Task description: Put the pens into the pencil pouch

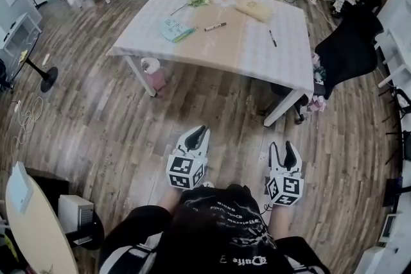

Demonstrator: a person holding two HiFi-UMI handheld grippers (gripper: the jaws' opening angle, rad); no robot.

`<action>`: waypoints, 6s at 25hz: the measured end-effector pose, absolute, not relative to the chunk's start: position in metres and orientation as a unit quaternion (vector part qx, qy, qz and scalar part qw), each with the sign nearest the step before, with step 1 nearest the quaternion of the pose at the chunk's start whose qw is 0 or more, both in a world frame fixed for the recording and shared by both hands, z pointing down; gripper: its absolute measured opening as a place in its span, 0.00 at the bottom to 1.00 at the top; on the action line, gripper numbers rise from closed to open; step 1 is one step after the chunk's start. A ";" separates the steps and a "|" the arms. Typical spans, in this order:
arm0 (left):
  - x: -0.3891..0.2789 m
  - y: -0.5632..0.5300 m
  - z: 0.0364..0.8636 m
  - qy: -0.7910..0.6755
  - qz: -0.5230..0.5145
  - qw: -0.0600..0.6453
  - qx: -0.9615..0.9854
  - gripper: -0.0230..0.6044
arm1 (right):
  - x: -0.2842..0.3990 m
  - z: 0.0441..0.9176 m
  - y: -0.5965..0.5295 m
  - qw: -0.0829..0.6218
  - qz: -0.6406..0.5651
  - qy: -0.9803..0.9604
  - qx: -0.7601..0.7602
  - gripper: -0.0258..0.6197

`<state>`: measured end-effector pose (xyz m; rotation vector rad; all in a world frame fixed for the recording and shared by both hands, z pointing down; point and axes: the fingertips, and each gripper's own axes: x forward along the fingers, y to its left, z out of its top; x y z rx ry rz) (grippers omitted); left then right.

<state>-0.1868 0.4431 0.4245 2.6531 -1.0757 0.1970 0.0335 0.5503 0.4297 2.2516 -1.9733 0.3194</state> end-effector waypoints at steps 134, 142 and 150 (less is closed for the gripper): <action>-0.003 -0.212 0.492 -0.425 0.164 0.170 0.874 0.50 | 0.357 0.630 -0.130 0.226 0.334 -0.580 0.708 0.40; -0.004 -0.207 0.498 -0.433 0.172 0.175 0.867 0.50 | 0.365 0.634 -0.129 0.223 0.336 -0.577 0.710 0.38; -0.011 -0.194 0.499 -0.451 0.174 0.177 0.857 0.50 | 0.386 0.629 -0.124 0.211 0.344 -0.548 0.733 0.13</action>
